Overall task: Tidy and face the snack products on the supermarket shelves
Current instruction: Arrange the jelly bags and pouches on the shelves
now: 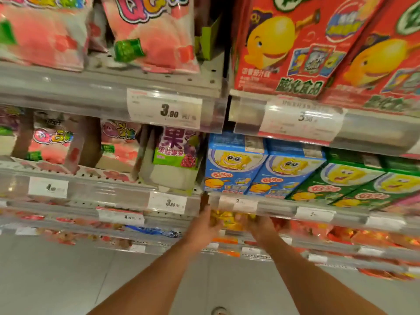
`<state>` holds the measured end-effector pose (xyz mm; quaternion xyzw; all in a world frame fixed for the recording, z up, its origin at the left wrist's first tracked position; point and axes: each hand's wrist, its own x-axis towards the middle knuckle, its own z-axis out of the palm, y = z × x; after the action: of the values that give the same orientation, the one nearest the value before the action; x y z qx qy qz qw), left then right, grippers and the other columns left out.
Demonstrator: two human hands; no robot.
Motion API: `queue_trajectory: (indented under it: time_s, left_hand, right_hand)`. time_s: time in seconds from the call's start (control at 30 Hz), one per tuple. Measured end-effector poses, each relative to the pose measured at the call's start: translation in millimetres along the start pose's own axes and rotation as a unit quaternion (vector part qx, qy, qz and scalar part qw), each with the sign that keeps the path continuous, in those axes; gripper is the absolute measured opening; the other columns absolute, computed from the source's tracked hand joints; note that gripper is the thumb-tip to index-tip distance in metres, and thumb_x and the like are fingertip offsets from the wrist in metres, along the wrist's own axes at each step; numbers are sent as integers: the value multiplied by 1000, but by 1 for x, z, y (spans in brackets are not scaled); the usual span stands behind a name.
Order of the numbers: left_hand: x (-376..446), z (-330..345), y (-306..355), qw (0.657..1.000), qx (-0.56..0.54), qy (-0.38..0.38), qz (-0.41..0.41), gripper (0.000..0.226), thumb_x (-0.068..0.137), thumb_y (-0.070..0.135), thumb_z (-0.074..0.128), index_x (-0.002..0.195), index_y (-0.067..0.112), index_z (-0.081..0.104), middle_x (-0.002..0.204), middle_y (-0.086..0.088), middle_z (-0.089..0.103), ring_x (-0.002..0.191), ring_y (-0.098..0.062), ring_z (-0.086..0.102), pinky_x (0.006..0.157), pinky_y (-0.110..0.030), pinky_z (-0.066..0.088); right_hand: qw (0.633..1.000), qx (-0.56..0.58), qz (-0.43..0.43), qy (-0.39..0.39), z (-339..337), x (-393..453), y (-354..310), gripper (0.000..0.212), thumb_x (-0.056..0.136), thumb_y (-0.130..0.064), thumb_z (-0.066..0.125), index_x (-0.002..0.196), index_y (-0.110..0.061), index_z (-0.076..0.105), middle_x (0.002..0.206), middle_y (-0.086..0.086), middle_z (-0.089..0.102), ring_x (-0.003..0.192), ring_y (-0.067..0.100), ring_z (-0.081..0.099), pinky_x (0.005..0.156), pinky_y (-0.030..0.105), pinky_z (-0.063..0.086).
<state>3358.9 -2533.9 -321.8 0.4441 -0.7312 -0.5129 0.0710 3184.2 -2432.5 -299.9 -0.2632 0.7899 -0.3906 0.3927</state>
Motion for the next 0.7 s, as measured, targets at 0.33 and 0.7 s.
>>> queue_trajectory:
  time_s: [0.33,0.7]
  left_hand:
    - [-108,-53,-8,983,156,-37,85,38,95,13,64,113,46,70,121,4,65,109,-12,61,85,-17,51]
    - [-255,-204,48,935,217,219,173,34,93,26,69,127,31,67,125,6,69,112,-19,66,94,-28,49]
  right_hand:
    - [994,-72,79,-14,-13,-111,-14,58,88,-12,78,140,-12,51,114,17,71,105,30,69,89,40,54]
    - [859,-249,-420,151,-6,-240,-198,50,93,-16,69,142,-17,55,142,0,57,130,18,50,108,31,38]
